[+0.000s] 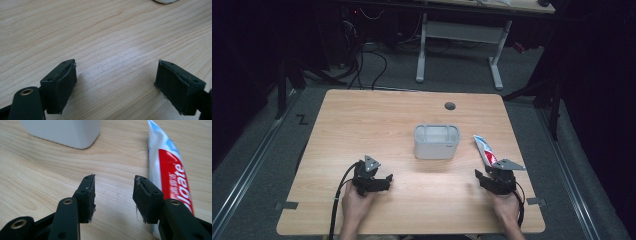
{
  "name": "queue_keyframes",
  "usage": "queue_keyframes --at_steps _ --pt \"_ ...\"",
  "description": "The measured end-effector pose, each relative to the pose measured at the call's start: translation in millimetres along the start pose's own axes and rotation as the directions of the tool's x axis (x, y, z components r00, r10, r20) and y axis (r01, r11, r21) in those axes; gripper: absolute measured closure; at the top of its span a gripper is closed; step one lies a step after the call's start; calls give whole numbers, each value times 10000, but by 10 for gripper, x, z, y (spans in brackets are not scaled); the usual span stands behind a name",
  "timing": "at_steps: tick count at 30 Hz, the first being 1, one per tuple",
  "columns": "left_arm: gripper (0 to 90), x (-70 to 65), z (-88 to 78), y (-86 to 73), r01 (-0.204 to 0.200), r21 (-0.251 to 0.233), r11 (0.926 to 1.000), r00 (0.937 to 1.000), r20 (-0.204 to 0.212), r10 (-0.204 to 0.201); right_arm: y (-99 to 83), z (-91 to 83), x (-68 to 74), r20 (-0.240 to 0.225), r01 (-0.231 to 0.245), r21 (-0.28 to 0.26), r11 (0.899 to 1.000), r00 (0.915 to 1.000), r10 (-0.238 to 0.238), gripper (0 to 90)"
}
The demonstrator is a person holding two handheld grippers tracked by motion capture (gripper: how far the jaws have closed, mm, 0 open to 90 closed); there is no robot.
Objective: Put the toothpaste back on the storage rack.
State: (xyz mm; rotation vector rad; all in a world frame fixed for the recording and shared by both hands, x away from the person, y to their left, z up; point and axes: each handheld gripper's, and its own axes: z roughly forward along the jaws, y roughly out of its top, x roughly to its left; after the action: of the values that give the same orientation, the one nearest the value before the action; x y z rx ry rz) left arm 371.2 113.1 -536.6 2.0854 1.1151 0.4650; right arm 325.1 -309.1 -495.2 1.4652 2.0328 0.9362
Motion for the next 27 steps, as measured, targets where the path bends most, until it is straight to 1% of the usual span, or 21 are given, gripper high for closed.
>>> queue_keyframes --at_steps 2,4,5,6,9,15,18,20,27 --pt "177 0 0 0 0 -2 10000 10000 -1 0 13 -30 -51 -10 -219 2 9998 9998 219 527" --pt "177 0 0 0 5 0 10000 10000 -10 -5 36 -47 -98 167 -116 12 9999 9998 116 527" --pt "178 0 0 0 5 0 10000 10000 -10 -5 36 -47 -98 167 -116 12 9999 9998 116 527" --pt "178 1 1 1 35 -3 10000 10000 -33 -35 59 -61 -143 293 -240 109 9997 9993 237 526" --pt "178 1 2 1 32 -6 10000 10000 -35 -32 82 -66 -218 533 -280 239 9993 9982 267 522" --pt "178 2 3 3 41 -6 10000 10000 -36 -41 132 -62 -356 745 -577 331 9978 9957 552 515" --pt "178 3 6 5 46 -10 10000 10000 -47 -46 182 -40 -396 877 -470 527 9975 9952 422 498" --pt "178 3 6 5 45 -9 10000 10000 -47 -45 218 -36 -422 891 -565 544 9969 9947 515 489" --pt "178 3 6 5 49 -11 10000 10000 -46 -49 315 1 -506 999 -593 812 9949 9937 511 470"
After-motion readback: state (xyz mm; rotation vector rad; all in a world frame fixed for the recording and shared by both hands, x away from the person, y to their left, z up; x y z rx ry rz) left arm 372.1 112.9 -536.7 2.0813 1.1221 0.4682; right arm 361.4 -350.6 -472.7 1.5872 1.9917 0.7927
